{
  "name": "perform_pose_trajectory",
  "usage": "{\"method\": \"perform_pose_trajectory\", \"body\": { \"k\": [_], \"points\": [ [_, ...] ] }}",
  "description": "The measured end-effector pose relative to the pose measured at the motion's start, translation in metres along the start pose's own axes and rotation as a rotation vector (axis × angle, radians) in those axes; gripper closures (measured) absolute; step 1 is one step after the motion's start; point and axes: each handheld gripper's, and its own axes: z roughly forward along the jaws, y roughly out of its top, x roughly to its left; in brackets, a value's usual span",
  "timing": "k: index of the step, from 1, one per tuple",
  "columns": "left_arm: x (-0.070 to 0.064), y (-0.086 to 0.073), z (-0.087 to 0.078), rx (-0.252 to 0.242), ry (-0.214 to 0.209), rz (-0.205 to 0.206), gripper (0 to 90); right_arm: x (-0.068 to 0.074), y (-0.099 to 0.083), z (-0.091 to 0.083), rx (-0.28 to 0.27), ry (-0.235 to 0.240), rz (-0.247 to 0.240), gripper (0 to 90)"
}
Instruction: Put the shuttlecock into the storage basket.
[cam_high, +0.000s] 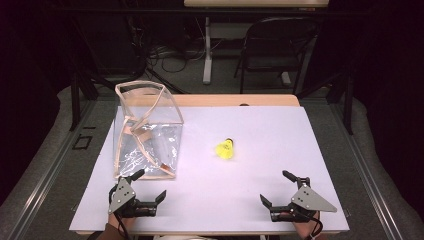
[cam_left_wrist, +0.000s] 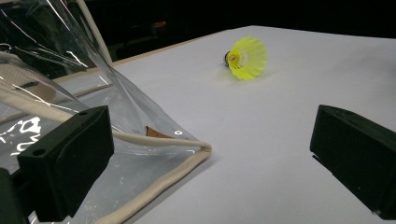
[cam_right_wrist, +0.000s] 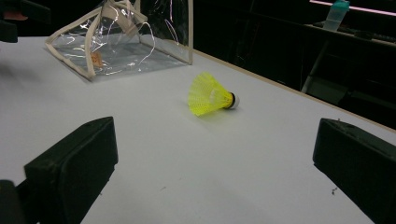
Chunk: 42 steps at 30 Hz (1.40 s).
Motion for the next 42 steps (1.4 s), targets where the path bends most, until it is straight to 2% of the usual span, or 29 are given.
{"method": "perform_pose_trajectory", "body": {
  "k": [10,23,37,42],
  "points": [
    [0.0,0.0,0.002,0.006,-0.007,-0.001,0.0,-0.001,-0.001,0.002,0.01,0.012,0.0,0.0],
    [-0.004,0.005,0.01,0.02,-0.044,0.054,0.0,0.0,0.0,0.003,0.02,0.016,-0.004,0.0],
    [-0.007,0.011,0.022,0.012,-0.087,0.055,0.0,0.0,-0.001,0.005,0.035,0.021,-0.008,0.0],
    [-0.008,0.013,0.03,0.027,-0.111,0.057,0.0,0.0,-0.001,0.005,0.039,0.022,-0.01,0.0]
  ]
}}
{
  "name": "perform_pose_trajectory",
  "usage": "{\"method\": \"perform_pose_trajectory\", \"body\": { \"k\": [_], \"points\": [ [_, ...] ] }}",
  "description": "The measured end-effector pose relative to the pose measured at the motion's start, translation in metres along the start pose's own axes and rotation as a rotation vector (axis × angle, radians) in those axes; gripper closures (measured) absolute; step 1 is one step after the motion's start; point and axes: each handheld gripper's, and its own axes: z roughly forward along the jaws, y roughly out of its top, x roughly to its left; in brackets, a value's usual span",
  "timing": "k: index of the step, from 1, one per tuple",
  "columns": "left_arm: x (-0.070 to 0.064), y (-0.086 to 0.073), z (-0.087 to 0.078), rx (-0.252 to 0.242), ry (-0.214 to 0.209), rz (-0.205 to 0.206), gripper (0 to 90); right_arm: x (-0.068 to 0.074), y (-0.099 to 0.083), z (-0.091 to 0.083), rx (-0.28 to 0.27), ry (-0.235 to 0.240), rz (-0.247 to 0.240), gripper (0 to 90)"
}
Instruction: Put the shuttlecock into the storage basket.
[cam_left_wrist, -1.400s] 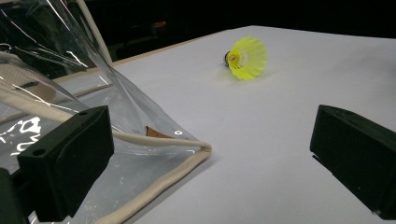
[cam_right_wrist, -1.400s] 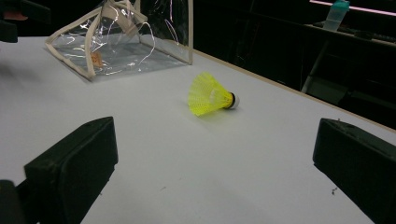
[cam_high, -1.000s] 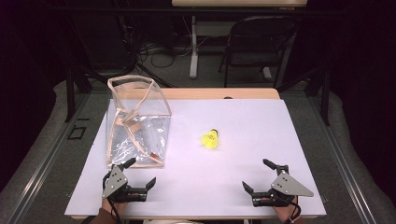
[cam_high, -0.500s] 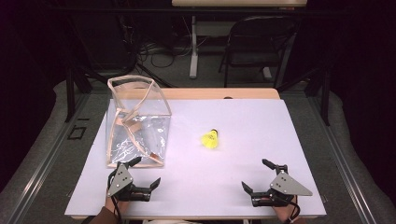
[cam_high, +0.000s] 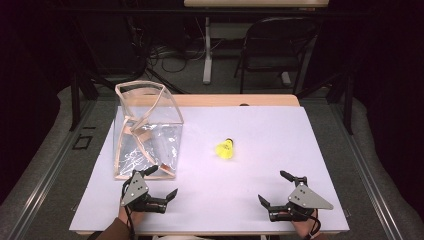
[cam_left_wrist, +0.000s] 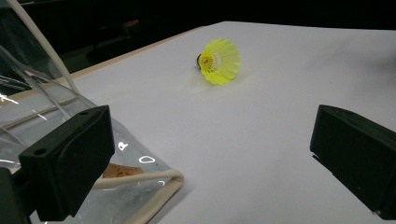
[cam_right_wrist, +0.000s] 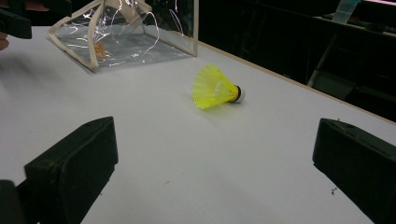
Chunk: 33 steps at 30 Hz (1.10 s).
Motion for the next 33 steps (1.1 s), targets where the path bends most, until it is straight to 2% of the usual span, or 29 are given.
{"method": "perform_pose_trajectory", "body": {
  "k": [7,20,33],
  "points": [
    [0.001,0.004,0.008,0.012,-0.014,0.012,0.0,0.0,0.0,0.0,0.002,0.002,-0.003,0.0],
    [0.003,0.014,0.018,0.028,-0.039,0.006,0.0,0.0,0.0,0.001,0.006,0.002,-0.003,0.0],
    [0.006,0.025,0.031,0.035,-0.066,0.027,0.0,0.0,0.0,0.001,0.01,0.001,-0.003,0.0]
  ]
}}
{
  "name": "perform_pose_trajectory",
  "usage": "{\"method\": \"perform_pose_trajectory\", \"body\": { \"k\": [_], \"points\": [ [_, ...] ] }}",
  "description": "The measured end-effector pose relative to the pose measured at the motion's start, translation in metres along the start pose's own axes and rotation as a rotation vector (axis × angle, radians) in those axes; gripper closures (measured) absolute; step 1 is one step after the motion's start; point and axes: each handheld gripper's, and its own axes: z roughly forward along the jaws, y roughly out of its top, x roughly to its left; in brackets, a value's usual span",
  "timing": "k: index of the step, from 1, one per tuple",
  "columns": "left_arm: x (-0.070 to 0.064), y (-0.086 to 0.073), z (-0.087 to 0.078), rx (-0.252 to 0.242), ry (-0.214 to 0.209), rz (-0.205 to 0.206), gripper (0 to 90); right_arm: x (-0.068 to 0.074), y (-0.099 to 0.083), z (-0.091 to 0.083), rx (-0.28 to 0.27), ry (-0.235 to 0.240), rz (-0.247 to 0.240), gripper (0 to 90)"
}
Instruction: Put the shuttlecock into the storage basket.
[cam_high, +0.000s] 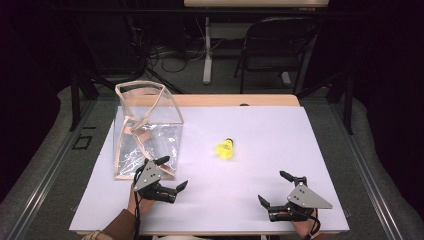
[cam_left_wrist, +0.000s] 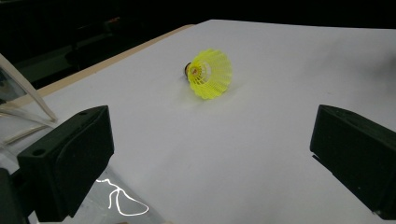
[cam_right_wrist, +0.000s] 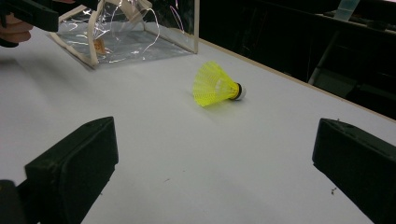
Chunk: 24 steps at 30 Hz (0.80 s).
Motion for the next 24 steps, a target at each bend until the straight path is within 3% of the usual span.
{"method": "perform_pose_trajectory", "body": {
  "k": [24],
  "points": [
    [0.009,0.019,0.023,0.002,-0.032,0.031,0.0,0.0,0.0,0.0,0.004,0.002,0.002,0.0]
  ]
}}
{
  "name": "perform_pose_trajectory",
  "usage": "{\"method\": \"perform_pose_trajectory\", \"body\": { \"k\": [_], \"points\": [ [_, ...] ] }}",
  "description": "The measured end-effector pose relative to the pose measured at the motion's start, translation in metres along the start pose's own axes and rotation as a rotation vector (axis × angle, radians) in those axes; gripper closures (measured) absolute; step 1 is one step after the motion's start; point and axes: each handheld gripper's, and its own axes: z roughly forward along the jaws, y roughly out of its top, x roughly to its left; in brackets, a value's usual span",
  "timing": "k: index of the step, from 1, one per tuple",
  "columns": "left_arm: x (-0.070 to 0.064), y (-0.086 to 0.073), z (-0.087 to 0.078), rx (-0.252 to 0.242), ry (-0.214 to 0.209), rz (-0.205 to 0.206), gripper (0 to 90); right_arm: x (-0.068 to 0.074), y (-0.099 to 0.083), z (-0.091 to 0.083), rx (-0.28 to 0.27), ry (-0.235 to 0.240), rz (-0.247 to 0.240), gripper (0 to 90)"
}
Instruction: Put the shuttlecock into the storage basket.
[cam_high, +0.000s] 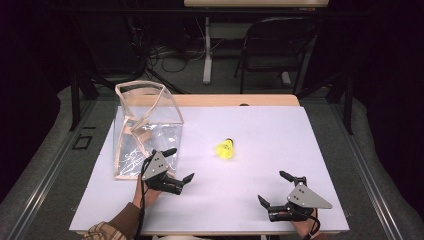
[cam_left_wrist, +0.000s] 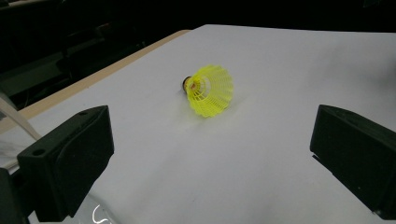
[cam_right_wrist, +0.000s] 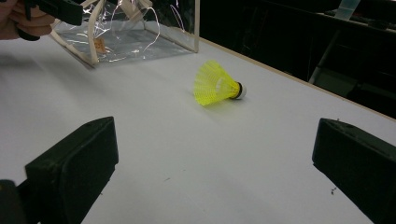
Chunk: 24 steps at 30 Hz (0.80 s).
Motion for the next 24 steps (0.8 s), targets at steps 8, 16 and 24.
{"method": "perform_pose_trajectory", "body": {
  "k": [8,16,24],
  "points": [
    [0.004,0.006,0.007,0.001,-0.007,0.003,0.0,0.0,0.0,0.0,0.003,0.001,0.001,0.0],
    [0.006,0.013,0.015,0.009,-0.018,0.009,0.0,0.0,0.0,0.0,0.006,0.0,0.001,0.0],
    [0.008,0.019,0.025,0.015,-0.039,0.014,0.0,0.0,0.0,0.0,0.01,-0.001,0.0,0.0]
  ]
}}
